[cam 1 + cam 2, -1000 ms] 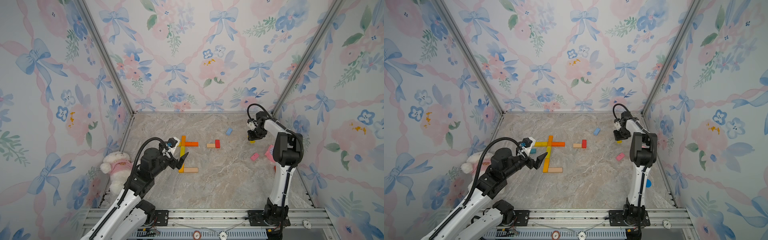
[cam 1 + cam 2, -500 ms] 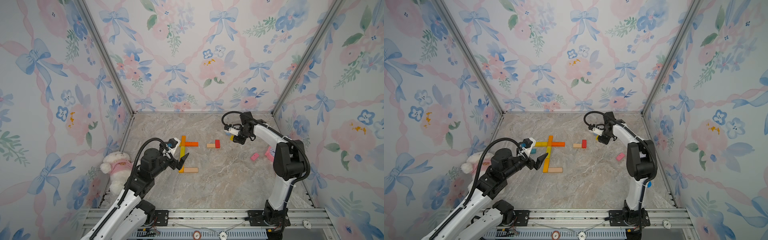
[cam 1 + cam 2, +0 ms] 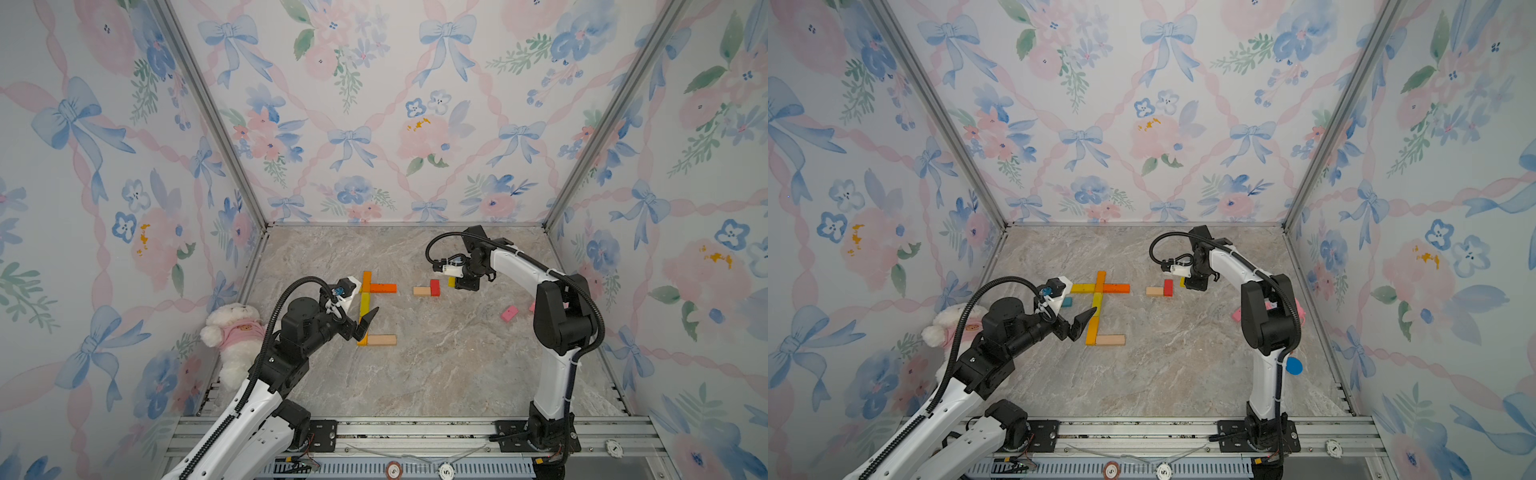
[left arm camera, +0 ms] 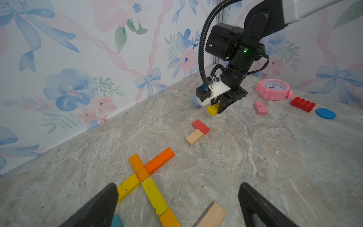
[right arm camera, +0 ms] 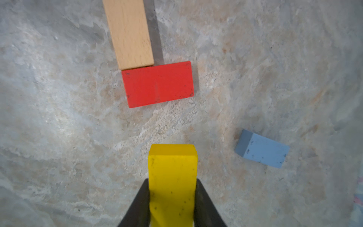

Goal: Assemble the letter t with building blocks
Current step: Assemble the building block at the center of the board.

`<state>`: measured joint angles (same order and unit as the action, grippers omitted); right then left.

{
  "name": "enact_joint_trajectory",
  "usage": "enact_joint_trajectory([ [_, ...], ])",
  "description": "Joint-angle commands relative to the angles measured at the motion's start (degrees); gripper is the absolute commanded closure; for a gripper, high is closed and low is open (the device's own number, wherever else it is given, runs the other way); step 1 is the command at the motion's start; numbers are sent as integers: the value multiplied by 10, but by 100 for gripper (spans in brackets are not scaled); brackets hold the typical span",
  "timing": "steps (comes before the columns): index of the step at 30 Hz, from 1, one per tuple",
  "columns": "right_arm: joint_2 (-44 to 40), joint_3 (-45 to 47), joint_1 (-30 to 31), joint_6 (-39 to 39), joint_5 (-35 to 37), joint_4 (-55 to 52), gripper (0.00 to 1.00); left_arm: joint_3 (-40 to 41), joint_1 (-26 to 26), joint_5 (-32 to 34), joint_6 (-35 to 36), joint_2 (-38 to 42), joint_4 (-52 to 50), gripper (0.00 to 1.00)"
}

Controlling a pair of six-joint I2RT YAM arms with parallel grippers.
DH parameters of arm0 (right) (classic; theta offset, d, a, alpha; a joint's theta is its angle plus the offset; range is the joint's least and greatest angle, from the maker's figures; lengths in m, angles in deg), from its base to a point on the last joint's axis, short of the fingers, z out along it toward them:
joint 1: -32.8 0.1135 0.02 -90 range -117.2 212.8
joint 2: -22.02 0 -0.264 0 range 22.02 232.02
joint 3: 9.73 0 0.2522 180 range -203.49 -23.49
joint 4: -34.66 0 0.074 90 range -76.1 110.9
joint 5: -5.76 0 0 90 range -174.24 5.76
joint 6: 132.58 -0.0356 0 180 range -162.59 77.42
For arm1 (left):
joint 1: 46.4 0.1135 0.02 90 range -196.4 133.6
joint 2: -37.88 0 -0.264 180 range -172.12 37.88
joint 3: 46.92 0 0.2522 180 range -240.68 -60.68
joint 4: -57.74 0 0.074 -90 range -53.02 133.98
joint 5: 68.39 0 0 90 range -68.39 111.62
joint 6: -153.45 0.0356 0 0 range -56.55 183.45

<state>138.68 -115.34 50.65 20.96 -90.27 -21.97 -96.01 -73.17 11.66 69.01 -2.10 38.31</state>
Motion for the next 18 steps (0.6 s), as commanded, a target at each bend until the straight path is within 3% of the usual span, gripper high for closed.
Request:
enact_joint_trajectory([
  [1,18,-22,9,14,-3,-19,87,11,0,-10,12,5,10,2],
  [18,64,-44,18,20,-7,-27,87,14,0,-13,16,5,12,2],
])
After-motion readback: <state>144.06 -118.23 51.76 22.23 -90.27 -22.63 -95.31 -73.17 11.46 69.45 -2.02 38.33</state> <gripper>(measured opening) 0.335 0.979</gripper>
